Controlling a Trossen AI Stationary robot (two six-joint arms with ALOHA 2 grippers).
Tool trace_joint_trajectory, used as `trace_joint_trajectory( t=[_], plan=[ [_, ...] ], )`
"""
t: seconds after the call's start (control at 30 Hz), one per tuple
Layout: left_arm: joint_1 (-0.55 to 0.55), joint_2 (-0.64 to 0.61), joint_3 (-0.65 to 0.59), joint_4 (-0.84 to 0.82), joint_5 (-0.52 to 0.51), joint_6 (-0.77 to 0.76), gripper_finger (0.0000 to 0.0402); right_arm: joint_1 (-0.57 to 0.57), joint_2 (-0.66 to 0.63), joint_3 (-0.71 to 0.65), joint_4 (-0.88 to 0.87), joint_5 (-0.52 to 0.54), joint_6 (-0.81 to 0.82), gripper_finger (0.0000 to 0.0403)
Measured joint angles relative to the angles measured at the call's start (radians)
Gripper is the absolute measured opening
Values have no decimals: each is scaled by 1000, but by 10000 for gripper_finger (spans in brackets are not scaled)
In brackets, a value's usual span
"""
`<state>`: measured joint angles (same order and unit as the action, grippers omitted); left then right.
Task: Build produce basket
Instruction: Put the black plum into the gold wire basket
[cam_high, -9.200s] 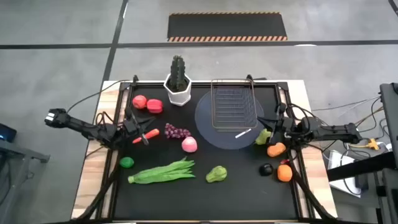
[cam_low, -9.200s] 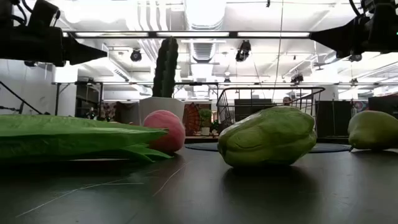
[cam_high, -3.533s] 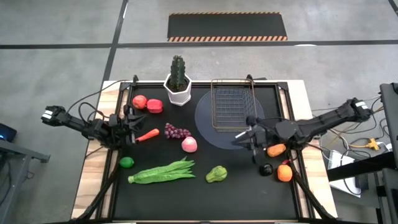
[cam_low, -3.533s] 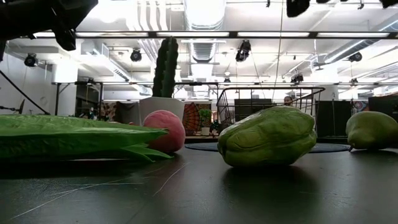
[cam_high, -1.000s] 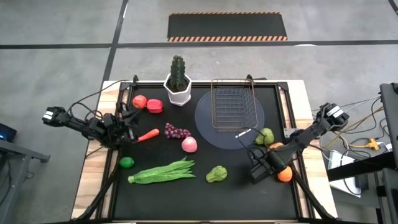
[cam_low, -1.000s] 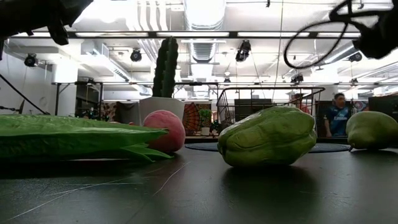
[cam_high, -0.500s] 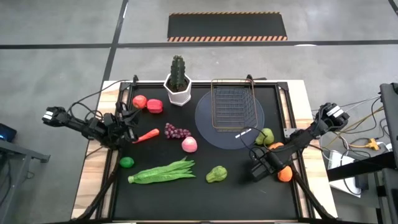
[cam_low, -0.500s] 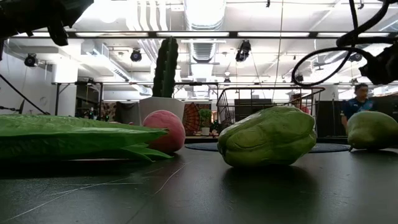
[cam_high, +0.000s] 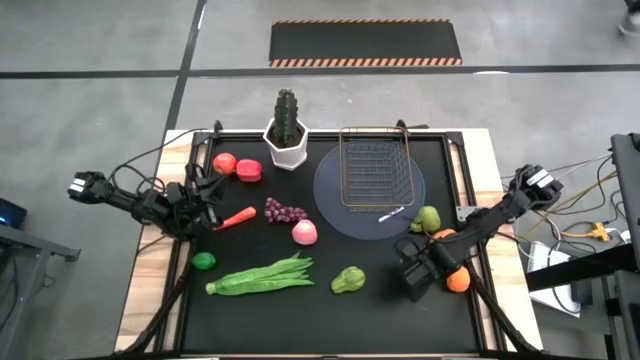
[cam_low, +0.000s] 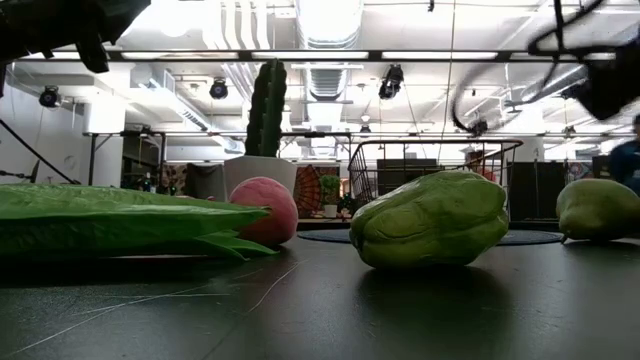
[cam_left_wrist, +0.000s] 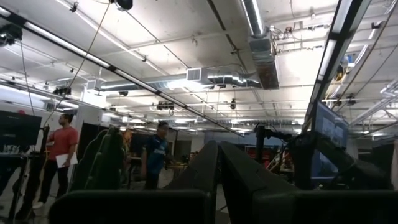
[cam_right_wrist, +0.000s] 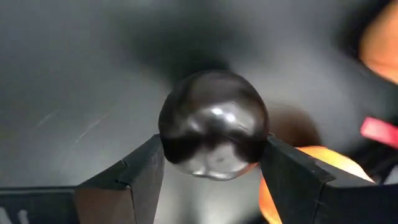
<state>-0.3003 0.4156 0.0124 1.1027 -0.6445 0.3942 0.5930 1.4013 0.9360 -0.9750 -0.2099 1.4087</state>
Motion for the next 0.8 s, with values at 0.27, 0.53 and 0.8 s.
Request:
trace_joint_trajectory(
  t=[0.27,0.53,0.8],
  plan=[
    [0,0,0,17,0,14,2,-6,8,153,133,244,-442,227],
    [0,0,0,16,0,40,2,-40,9,263,232,758,-839,227],
    [0,-2,3,191,2,125,2,-129,9,336,437,1084,-1278,226]
  ],
)
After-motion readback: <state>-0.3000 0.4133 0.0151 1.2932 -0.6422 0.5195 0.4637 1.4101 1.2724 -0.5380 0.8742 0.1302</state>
